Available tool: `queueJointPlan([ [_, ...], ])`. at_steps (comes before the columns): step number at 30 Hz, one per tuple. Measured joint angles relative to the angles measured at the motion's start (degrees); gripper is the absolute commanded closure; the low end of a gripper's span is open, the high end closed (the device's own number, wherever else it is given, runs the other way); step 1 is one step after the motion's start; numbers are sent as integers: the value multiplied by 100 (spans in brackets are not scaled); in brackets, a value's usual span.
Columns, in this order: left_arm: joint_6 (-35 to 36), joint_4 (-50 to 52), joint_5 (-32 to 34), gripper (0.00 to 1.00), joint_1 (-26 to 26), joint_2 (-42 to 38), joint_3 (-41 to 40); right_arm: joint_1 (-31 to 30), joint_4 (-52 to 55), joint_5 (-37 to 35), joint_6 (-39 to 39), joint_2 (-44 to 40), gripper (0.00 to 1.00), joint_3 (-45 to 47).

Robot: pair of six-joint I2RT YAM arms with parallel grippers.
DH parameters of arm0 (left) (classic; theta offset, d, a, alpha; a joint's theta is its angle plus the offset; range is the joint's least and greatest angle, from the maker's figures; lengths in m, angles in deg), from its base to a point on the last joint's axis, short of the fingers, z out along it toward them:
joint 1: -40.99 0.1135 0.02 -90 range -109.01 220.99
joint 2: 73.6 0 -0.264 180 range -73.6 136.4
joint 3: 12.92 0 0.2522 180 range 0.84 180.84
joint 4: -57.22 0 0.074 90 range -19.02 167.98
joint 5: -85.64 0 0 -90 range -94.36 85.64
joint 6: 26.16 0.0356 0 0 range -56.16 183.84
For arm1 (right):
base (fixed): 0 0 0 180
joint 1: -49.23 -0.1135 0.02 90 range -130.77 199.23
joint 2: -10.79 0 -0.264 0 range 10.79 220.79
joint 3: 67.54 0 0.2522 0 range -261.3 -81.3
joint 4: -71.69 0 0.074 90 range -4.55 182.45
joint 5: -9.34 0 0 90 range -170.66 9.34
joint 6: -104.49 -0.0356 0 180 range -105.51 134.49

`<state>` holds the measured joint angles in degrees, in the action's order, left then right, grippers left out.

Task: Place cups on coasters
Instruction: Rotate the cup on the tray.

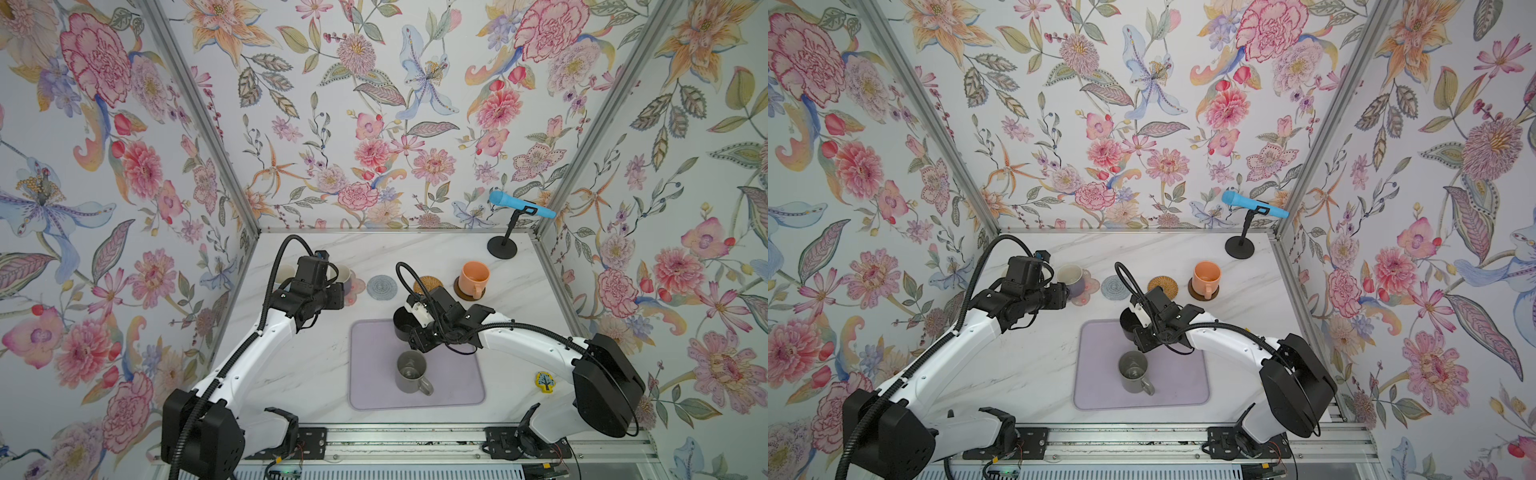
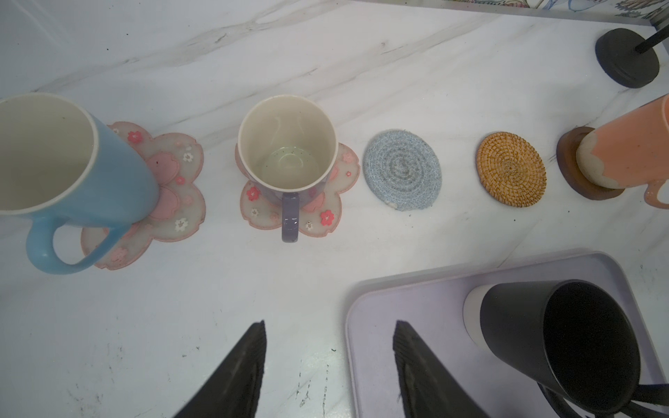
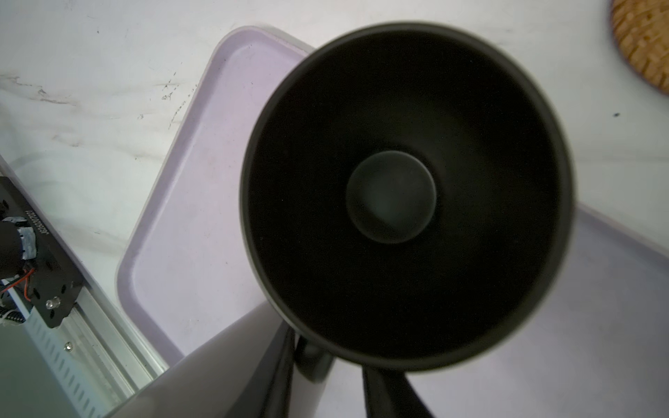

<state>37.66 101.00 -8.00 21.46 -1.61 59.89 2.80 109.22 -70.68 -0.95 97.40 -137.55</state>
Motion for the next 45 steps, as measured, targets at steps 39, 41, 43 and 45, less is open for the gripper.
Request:
queueJointPlan([
  [39,-114,68,0,40,-52,0,195,326,564,-448,774,-380,54,76],
  [41,-133,90,9,41,-92,2,249,323,560,-452,809,-378,52,76],
  [43,-153,92,72,41,-142,0,293,323,555,-444,850,-372,52,76],
  [45,-179,101,114,41,-192,0,323,323,533,-442,890,-367,53,85],
])
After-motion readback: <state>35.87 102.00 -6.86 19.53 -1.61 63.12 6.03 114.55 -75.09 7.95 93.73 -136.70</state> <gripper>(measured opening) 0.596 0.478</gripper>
